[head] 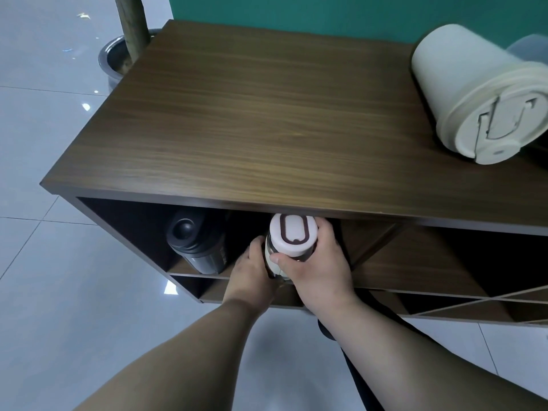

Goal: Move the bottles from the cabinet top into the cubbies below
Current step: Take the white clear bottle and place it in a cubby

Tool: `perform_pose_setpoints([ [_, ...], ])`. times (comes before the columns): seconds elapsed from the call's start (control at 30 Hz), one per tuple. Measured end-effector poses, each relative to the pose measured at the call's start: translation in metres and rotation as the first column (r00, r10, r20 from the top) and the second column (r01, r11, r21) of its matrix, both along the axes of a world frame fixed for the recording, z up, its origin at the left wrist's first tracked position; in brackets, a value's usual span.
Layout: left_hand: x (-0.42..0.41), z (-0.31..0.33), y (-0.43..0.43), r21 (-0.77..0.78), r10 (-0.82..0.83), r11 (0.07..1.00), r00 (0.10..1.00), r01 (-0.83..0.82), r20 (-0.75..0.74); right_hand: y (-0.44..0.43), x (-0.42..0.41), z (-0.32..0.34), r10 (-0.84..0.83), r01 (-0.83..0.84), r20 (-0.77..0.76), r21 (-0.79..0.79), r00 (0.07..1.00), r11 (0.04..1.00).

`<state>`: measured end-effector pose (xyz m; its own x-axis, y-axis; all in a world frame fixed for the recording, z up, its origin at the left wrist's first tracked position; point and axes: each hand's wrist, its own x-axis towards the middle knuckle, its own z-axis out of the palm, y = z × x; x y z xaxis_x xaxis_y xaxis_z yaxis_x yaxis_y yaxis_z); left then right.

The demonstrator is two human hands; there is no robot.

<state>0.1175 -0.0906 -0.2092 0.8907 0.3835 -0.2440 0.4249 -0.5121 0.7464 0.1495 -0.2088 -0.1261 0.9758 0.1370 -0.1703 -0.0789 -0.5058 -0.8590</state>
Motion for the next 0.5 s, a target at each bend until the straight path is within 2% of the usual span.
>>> perform_pose_setpoints([
  [0.3, -0.0002, -0.003, 0.0004, 0.012, -0.013, 1.0, 1.0, 0.012, 0.02, 0.0001, 0.0002, -0.0002, 0.004, -0.004, 0.011, -0.006, 1.0, 1.0],
  [0.5, 0.0005, 0.0038, 0.0038, -0.131, 0.022, 0.991, 1.0, -0.023, -0.011, -0.0029, -0.0043, 0.0017, 0.038, -0.039, -0.016, -0.054, 0.999, 0.998],
])
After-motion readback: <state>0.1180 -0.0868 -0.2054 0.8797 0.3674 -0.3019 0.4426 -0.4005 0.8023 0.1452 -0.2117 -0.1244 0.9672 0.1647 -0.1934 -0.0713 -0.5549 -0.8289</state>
